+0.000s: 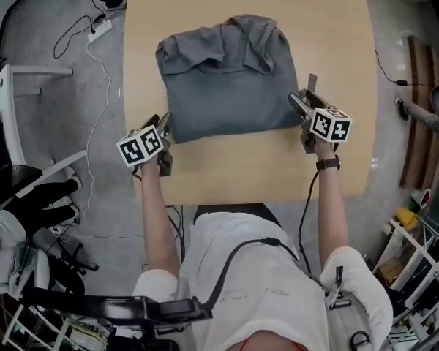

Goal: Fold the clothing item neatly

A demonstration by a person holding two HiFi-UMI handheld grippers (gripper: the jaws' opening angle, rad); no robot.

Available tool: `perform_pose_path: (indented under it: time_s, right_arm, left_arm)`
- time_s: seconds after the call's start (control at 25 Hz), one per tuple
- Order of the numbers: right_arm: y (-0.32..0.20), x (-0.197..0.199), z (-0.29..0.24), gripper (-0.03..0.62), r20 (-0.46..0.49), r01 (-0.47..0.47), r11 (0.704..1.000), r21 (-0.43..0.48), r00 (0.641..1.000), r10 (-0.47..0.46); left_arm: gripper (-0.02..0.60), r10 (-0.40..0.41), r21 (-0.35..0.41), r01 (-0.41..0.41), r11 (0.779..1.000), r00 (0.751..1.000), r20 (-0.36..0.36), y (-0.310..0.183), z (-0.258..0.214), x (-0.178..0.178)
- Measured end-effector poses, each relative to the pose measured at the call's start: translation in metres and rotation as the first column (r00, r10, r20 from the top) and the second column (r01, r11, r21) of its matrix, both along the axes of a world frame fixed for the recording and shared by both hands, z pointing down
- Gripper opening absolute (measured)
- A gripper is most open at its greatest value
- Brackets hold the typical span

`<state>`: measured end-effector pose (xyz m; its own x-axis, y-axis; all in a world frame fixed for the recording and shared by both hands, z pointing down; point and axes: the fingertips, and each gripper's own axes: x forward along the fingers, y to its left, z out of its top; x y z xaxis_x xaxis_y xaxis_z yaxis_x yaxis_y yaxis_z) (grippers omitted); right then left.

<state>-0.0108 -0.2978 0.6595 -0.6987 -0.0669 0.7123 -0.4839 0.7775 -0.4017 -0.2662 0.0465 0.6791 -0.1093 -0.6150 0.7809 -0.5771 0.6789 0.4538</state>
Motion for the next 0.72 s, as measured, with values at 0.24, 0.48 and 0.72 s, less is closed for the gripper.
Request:
perform_pose_path:
  time_s: [0.24, 0.48, 0.72]
  right_arm:
    - [0.052, 0.042, 0.035, 0.263, -0.057, 0.023, 0.999, 0.023, 0.998, -0.022]
    - [0.061, 0.028, 0.056, 0.151, -0.024, -0.02, 1.0, -0.009, 1.0, 0.02]
    - [0.067, 0.039, 0.047, 0.094, -0.016, 0.015, 1.0, 0.009, 1.0, -0.014]
  left_arm:
    - [0.201, 0.076, -0.009, -0.076, 0.997, 0.997, -0.023, 0.011, 0.015, 0.07]
    - [0.059, 0.122, -0.001, -0.122, 0.993, 0.992, -0.038, 0.008, 0.024, 0.076]
    - [0.02, 0.205, -0.059, -0.204, 0.977, 0.979, 0.016, 0.007, 0.017, 0.087]
